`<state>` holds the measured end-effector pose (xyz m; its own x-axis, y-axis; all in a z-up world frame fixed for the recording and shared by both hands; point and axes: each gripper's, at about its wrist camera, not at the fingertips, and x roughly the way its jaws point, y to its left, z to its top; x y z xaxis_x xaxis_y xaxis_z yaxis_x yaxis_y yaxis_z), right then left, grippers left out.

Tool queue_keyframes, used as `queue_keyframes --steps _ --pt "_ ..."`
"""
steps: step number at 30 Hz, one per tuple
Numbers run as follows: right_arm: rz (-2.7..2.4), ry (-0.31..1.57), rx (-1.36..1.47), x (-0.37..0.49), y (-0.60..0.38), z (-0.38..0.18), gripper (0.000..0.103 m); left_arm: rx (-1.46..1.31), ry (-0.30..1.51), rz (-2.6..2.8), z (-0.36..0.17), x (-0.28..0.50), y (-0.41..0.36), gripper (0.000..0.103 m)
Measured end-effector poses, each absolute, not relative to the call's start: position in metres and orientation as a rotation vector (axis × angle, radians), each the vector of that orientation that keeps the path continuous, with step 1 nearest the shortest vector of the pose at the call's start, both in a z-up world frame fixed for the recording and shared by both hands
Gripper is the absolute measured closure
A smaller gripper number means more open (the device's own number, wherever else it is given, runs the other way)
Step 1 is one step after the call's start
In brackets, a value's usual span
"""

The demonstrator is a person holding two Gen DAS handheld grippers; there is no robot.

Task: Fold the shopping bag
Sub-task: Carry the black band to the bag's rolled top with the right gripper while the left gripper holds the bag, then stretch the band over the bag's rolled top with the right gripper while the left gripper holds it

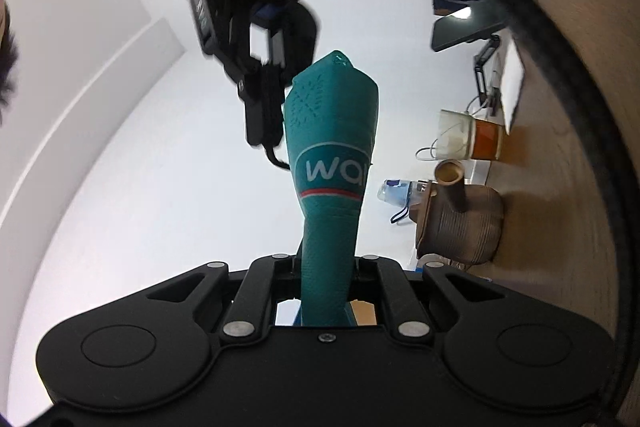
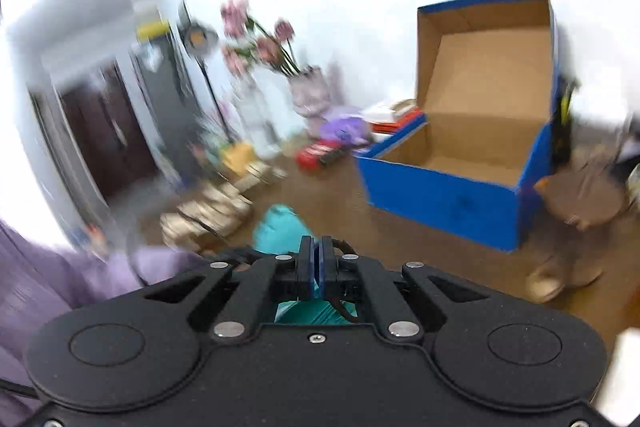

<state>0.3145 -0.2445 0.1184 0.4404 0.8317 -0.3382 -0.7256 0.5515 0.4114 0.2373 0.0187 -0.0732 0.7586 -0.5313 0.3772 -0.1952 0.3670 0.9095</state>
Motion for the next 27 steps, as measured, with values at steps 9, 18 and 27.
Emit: queue_keyframes --steps 9,18,27 --pt "1.053 0.590 0.228 0.319 -0.230 0.107 0.102 1.181 -0.668 -0.223 -0.069 0.239 0.013 0.091" --pt "1.027 0.409 -0.051 0.274 -0.197 0.120 0.102 0.980 -0.423 -0.260 -0.041 0.249 0.011 0.092" --pt "1.119 0.333 -0.185 0.251 -0.159 0.118 0.102 0.750 -0.309 -0.226 -0.003 0.264 0.015 0.091"
